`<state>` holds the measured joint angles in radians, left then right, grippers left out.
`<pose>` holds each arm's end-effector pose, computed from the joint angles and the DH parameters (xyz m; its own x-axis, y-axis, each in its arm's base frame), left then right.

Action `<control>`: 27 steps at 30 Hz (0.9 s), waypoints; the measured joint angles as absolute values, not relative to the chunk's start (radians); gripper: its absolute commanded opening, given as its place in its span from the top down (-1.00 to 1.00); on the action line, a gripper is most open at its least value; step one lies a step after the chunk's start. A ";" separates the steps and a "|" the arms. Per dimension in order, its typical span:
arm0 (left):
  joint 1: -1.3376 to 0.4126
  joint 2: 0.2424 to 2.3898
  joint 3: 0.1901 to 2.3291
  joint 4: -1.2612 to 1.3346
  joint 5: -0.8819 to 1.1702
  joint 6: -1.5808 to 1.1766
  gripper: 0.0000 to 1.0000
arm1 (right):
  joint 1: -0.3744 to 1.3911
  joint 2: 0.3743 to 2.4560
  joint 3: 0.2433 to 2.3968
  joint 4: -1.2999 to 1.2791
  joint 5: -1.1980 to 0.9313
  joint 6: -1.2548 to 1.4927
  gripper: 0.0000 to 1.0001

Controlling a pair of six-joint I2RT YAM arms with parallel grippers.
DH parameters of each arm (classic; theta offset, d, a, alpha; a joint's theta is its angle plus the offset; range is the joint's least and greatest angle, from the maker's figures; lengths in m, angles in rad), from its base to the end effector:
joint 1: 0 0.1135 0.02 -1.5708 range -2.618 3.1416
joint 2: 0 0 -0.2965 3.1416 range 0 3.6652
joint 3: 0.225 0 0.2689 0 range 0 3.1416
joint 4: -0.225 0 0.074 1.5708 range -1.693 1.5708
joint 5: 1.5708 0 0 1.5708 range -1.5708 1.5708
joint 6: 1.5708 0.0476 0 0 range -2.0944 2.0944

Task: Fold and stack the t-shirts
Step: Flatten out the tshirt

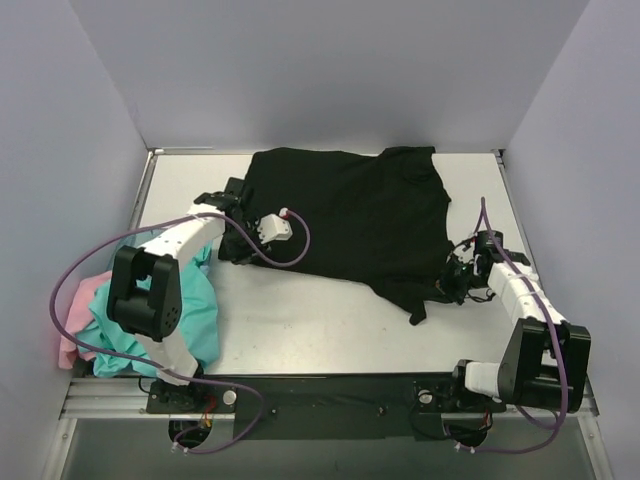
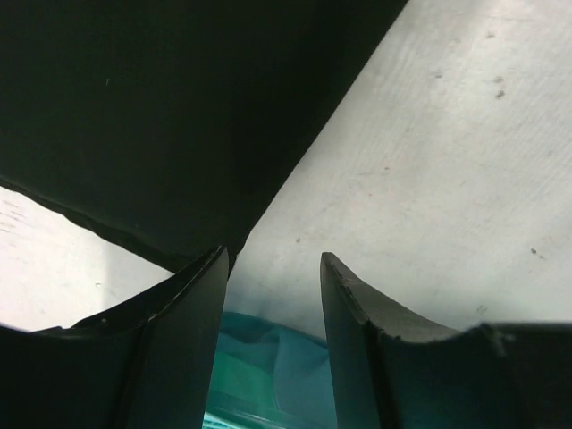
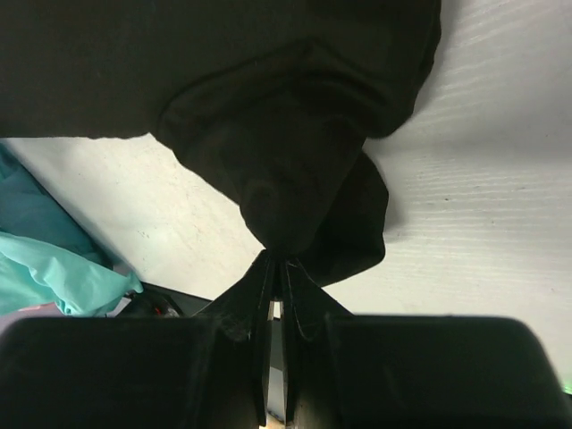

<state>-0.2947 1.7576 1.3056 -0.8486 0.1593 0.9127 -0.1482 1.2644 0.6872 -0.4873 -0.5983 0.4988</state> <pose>0.3512 -0.1145 0.2277 -0.3051 0.9089 -0.2842 0.9298 0.3488 0.1177 0.2393 -0.0086 0.2043 -0.8304 0.5236 -0.1902 0.2837 0.6913 0.6645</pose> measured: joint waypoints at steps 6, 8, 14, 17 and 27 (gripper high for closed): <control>-0.422 1.691 1.280 -0.845 0.120 0.970 -0.13 | -0.160 1.319 0.756 -0.506 -0.598 0.466 1.00; -0.429 1.693 1.274 -0.833 0.112 1.003 -0.14 | -0.183 1.335 0.781 -0.507 -0.599 0.458 1.00; -0.310 1.739 1.234 -0.787 0.055 1.122 -0.16 | -0.246 1.353 0.795 -0.517 -0.587 0.450 1.00; -0.280 1.762 1.201 -0.735 0.017 1.178 -0.17 | -0.255 1.366 0.796 -0.523 -0.566 0.445 0.78; -0.258 1.839 1.163 -0.583 -0.046 1.236 0.22 | -0.266 1.420 0.826 -0.574 -0.402 0.440 0.03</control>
<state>-0.2584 1.8393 1.1625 -0.5827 -0.0460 1.2362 -0.2665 1.4204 0.8261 -0.5743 -0.4023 0.4397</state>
